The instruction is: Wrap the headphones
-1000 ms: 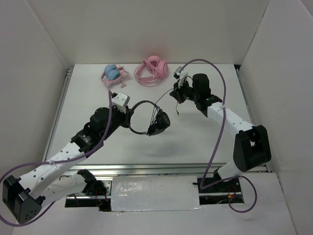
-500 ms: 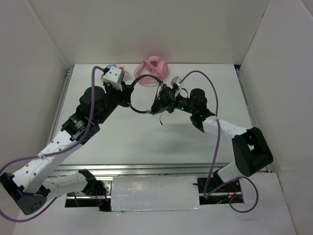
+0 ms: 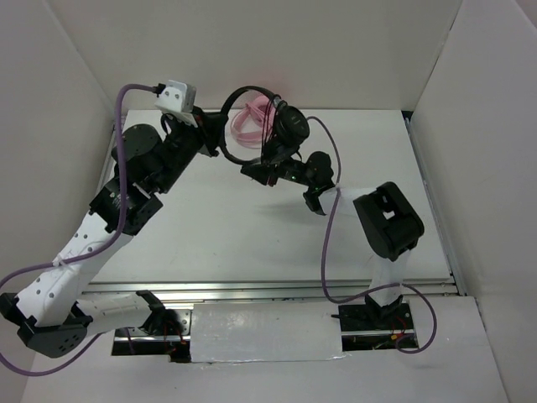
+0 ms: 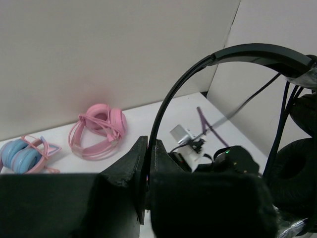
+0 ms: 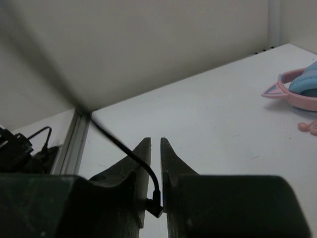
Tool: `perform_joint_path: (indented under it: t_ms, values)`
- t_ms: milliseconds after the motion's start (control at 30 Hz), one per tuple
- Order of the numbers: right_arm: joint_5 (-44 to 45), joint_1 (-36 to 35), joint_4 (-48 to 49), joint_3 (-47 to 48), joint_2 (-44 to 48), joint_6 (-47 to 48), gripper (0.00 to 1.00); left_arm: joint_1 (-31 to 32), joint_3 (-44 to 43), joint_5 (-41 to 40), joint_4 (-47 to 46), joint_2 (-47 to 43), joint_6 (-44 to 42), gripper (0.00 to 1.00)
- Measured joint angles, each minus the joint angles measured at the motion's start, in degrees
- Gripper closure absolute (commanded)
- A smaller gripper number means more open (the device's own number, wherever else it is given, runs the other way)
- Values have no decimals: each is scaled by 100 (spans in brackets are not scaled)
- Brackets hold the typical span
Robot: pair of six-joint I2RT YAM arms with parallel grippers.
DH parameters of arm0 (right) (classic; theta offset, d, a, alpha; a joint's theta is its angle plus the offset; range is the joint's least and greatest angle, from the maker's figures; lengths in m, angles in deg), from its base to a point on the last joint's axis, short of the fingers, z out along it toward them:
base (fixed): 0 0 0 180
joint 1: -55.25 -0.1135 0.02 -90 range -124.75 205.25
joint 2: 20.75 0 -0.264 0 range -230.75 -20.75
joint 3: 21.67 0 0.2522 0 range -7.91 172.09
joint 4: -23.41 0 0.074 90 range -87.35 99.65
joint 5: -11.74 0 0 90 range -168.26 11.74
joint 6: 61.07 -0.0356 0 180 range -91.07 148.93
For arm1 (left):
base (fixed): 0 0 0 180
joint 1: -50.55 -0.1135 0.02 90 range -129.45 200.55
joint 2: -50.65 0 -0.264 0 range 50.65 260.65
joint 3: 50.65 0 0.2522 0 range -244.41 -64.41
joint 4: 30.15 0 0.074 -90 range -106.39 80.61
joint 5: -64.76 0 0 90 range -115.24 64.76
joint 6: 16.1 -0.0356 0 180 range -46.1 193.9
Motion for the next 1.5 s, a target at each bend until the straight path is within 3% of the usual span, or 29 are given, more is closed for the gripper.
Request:
perform_joint_path:
  t_ms: [100,300,467,600,800,1100,1267,1500]
  values:
    - [-48,-31,243,299,-398,-522,100,7,-168,-50,-31,-13,0,100]
    - [142,-243,527,-376,-192,-809,100,11,-175,-769,20,37,153,100]
    - [640,-988,503,-1580,890,-332,100,17,-214,-2024,-85,490,496,100]
    - [1648,-1851,-522,-1956,2282,393,100,13,-289,-3047,-210,1207,820,100]
    - [3711,-2625,-3405,-1578,3842,1209,100,-13,188,-3580,-249,1744,1207,100]
    - [5735,-2787,-7010,-348,4599,1759,100,-584,1637,-2977,-546,1738,1832,100]
    - [6155,-2726,-7980,-291,4592,1899,100,-909,2116,-2227,-627,1709,2140,100]
    - [6255,-2702,-8244,-302,4590,2087,100,-1187,2293,-1727,-649,1576,2350,100]
